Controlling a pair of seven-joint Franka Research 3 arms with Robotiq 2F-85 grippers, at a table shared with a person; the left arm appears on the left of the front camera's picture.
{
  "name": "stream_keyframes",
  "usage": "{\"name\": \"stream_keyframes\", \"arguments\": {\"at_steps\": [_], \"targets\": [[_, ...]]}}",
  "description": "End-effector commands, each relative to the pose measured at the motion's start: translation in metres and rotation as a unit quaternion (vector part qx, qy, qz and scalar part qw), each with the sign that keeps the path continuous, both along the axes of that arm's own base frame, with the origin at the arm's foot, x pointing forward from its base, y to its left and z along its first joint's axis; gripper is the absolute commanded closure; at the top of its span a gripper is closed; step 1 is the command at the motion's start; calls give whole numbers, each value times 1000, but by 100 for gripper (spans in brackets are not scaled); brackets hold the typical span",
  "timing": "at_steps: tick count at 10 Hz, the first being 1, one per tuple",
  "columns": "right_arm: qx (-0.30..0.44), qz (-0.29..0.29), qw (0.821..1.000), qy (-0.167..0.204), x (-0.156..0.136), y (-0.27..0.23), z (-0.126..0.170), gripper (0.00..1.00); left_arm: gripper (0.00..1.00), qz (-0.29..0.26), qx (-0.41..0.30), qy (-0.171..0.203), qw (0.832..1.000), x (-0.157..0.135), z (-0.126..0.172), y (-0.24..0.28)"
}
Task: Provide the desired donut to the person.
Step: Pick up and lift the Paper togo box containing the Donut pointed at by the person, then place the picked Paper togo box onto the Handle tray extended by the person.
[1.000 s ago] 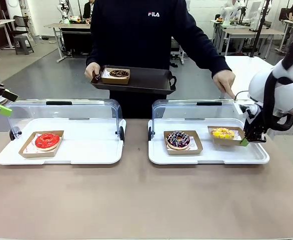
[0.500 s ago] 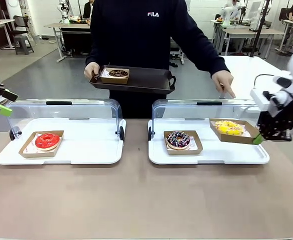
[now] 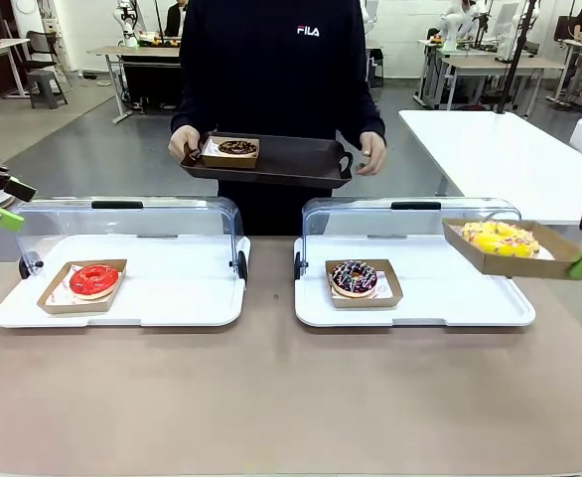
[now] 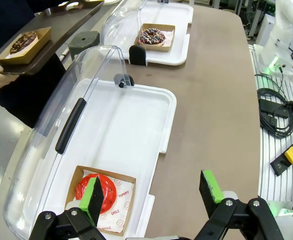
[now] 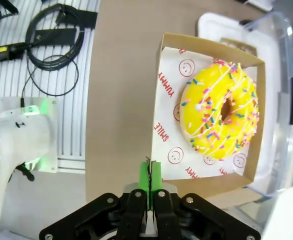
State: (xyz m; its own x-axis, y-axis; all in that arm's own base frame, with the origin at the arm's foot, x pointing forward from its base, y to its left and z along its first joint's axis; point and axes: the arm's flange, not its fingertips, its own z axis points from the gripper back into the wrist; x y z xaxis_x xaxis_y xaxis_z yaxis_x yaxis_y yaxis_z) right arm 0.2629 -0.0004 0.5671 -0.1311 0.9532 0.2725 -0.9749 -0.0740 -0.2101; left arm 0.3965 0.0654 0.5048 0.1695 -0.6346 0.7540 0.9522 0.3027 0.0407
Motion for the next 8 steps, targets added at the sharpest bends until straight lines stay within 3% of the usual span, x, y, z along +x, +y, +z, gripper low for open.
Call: {"name": "stream_keyframes", "arguments": {"at_steps": [1, 2, 8], "targets": [[-16, 10, 999, 35, 22, 6, -6, 100, 0, -1, -7, -4, 1000, 2, 1, -1], [0, 0, 1000, 0, 0, 0, 0, 100, 0, -1, -7, -4, 1000, 2, 1, -1], [0, 0, 1000, 0, 0, 0, 0, 100, 0, -1, -7, -4, 1000, 2, 1, -1]]}}
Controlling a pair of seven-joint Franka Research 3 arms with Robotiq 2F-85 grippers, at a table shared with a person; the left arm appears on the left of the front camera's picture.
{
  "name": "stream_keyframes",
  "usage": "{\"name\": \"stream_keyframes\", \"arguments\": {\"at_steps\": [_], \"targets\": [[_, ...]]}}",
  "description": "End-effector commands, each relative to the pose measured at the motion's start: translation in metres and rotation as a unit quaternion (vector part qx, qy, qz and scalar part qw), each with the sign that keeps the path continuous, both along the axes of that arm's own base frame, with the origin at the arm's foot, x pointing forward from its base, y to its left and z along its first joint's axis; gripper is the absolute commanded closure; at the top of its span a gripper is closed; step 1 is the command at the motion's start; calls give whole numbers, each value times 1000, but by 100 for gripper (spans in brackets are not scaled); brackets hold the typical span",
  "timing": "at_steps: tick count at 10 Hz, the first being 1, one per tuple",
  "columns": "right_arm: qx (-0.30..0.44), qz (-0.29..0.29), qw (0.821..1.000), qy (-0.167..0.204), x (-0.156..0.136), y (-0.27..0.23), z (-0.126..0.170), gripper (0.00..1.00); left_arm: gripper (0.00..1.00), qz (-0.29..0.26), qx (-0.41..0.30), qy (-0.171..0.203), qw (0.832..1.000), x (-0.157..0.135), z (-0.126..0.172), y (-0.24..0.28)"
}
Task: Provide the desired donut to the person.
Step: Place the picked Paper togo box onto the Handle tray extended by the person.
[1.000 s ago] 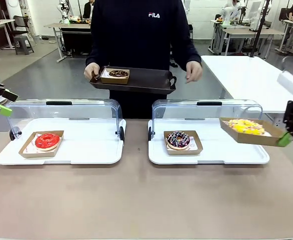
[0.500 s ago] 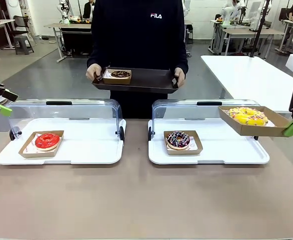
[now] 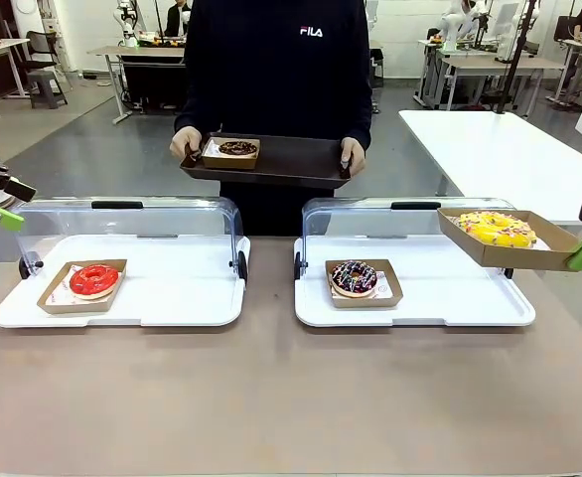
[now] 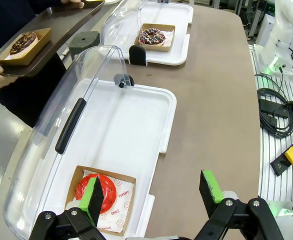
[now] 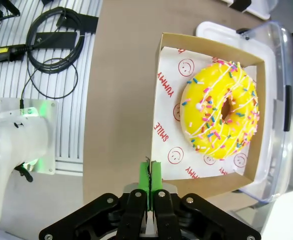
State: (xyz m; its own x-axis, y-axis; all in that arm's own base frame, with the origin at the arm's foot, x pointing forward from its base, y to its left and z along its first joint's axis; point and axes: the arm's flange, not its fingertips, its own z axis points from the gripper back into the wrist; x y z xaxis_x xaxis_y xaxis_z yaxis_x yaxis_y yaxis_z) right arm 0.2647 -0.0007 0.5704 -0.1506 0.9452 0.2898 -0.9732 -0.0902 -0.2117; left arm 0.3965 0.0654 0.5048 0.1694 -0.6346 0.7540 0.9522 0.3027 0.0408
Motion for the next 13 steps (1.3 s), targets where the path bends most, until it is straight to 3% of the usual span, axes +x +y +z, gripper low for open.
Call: {"name": "stream_keyframes", "arguments": {"at_steps": [1, 13], "targets": [[-9, -10, 1000, 0, -2, 0, -3, 100, 0, -1, -7, -4, 1000, 2, 1, -1], [-9, -10, 1000, 0, -2, 0, -3, 100, 0, -1, -7, -4, 1000, 2, 1, -1]]}}
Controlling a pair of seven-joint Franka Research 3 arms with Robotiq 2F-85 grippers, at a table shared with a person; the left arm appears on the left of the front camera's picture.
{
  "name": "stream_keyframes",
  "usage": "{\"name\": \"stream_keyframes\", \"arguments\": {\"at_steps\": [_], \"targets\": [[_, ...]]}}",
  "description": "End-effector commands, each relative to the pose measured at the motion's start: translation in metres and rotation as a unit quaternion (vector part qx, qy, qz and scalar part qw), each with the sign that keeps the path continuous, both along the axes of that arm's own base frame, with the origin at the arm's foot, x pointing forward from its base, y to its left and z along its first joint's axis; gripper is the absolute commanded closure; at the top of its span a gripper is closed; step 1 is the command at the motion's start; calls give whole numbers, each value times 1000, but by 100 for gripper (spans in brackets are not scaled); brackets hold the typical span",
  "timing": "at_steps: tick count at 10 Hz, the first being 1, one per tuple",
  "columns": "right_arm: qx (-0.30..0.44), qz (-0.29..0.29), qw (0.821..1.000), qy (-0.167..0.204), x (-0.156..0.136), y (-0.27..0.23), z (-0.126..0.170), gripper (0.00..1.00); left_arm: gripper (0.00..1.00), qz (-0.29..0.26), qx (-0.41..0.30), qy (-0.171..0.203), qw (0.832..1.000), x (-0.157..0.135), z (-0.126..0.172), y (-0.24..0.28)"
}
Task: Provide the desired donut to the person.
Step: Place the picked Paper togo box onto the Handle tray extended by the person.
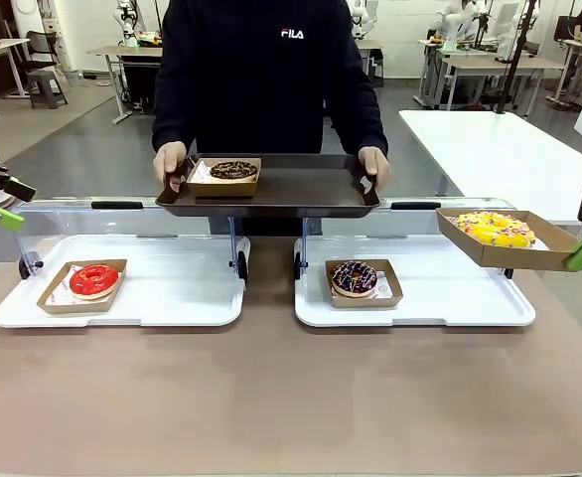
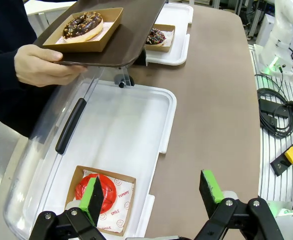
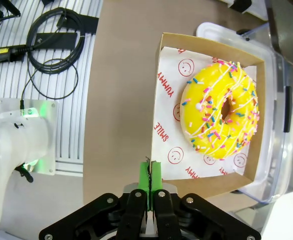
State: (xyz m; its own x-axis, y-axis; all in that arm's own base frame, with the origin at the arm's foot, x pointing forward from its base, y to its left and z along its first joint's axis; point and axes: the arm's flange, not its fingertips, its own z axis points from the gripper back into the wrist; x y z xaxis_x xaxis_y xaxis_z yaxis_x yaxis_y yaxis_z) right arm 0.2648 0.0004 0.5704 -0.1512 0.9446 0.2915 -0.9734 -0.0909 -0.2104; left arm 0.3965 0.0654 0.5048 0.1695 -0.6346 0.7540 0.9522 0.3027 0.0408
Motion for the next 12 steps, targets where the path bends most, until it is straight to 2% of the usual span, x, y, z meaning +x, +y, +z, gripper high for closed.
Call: {"name": "stream_keyframes", "arguments": {"at_steps": [1, 9, 10, 12], "targets": [[-10, -11, 1000, -1, -2, -1, -3, 100, 0, -1, -7, -4, 1000, 2, 1, -1], [0, 0, 1000, 0, 0, 0, 0, 99, 0, -1, -7, -4, 1000, 2, 1, -1], [38, -26, 999, 7, 14, 30, 21, 99, 0, -1, -7, -4, 1000, 2, 1, -1], [24, -71, 997, 0, 49, 107, 60, 99, 0, -1, -7, -4, 1000, 2, 1, -1]]}}
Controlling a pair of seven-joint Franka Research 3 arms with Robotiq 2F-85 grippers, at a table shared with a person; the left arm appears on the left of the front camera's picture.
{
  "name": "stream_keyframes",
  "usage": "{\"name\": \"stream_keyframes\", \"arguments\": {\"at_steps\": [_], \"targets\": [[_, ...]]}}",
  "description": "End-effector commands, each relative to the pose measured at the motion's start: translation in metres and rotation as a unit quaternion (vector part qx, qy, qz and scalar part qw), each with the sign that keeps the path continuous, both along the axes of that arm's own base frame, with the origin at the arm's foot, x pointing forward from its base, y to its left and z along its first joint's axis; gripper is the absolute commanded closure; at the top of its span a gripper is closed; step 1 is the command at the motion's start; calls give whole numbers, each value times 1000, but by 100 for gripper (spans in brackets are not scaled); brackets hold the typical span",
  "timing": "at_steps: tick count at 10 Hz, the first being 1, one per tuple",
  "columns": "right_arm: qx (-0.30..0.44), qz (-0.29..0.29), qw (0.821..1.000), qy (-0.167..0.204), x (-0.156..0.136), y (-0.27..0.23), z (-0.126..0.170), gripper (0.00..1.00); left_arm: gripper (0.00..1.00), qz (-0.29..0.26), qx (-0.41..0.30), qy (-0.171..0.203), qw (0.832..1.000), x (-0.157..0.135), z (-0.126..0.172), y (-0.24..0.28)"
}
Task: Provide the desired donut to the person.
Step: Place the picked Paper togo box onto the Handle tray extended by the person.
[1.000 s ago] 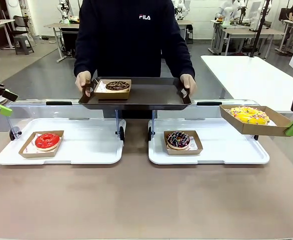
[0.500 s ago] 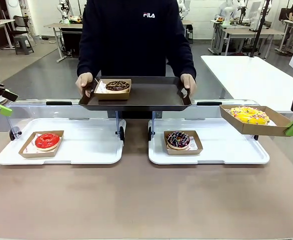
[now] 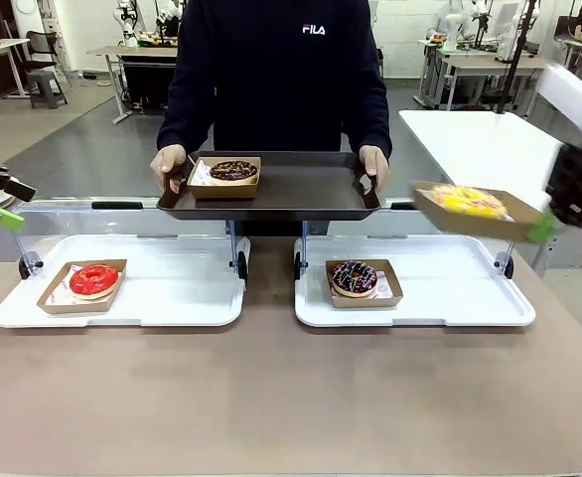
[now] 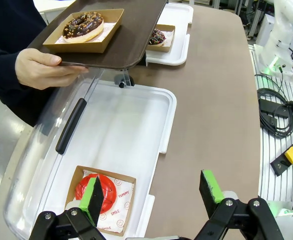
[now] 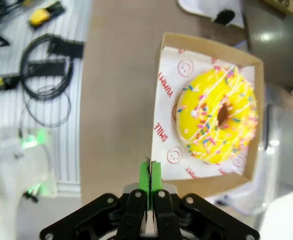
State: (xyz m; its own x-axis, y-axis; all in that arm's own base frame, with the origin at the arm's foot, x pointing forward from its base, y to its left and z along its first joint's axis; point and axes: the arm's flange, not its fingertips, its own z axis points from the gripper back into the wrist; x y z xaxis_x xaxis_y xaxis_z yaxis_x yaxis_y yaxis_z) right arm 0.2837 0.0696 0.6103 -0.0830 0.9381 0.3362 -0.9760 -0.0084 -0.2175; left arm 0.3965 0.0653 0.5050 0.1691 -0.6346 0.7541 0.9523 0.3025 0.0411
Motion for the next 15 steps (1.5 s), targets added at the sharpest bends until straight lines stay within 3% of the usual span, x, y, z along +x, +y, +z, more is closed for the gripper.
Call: {"name": "stream_keyframes", "arguments": {"at_steps": [1, 3, 5, 6, 9, 15], "targets": [[-5, -60, 998, -1, 50, 70, 28, 99, 0, -1, -7, -3, 1000, 2, 1, -1], [-23, -98, 994, -41, 91, 126, 21, 99, 0, -1, -7, -3, 1000, 2, 1, -1], [-45, -102, 990, -85, 135, 167, -11, 99, 0, -1, -7, -3, 1000, 2, 1, -1], [-50, -90, 992, -78, 153, 177, -26, 99, 0, -1, -7, -3, 1000, 2, 1, -1], [-59, -67, 991, -103, 183, 199, -53, 99, 0, -1, -7, -3, 1000, 2, 1, -1], [-80, -42, 992, -85, 224, 200, -69, 99, 0, -1, -7, -3, 1000, 2, 1, -1]]}}
